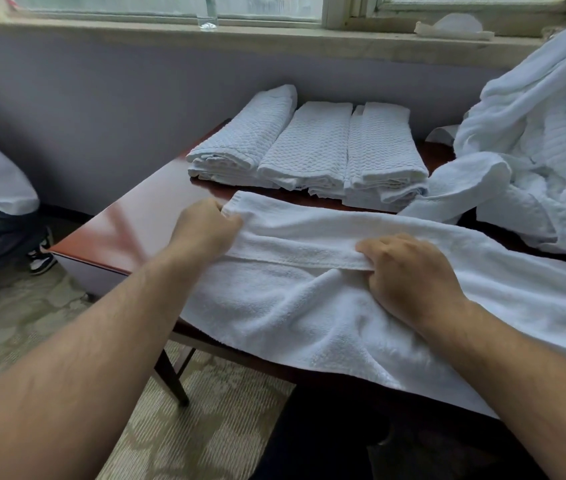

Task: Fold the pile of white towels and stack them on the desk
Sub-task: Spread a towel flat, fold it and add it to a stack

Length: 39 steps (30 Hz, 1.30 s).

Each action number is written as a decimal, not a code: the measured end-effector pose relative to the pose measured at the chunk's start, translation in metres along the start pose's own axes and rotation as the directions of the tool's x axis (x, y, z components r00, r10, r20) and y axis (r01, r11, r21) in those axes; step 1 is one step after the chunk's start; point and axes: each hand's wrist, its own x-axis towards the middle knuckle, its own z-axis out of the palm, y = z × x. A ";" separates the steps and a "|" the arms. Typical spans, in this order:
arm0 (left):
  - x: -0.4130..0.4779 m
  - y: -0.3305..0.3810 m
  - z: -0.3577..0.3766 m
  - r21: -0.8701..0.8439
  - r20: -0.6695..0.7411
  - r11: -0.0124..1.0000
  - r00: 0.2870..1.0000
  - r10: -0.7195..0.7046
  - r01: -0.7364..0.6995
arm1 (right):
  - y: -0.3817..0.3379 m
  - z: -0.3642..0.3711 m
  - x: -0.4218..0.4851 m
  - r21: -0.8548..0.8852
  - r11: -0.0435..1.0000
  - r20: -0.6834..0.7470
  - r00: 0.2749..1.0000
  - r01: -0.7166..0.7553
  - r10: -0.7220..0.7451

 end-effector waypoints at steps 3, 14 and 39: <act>0.000 -0.001 0.006 0.020 -0.045 1.000 0.999 -0.006 0.007 | 0.002 -0.002 -0.003 0.067 0.997 0.039 0.999 0.025 -0.028; -0.026 0.046 0.044 0.183 0.092 0.803 0.823 0.561 -0.568 | 0.010 -0.011 -0.030 0.214 0.971 0.031 0.994 -0.106 0.102; -0.058 0.096 0.068 0.520 0.285 0.797 0.942 0.178 -0.308 | 0.114 0.000 -0.065 0.302 0.927 -0.113 0.957 -0.223 0.267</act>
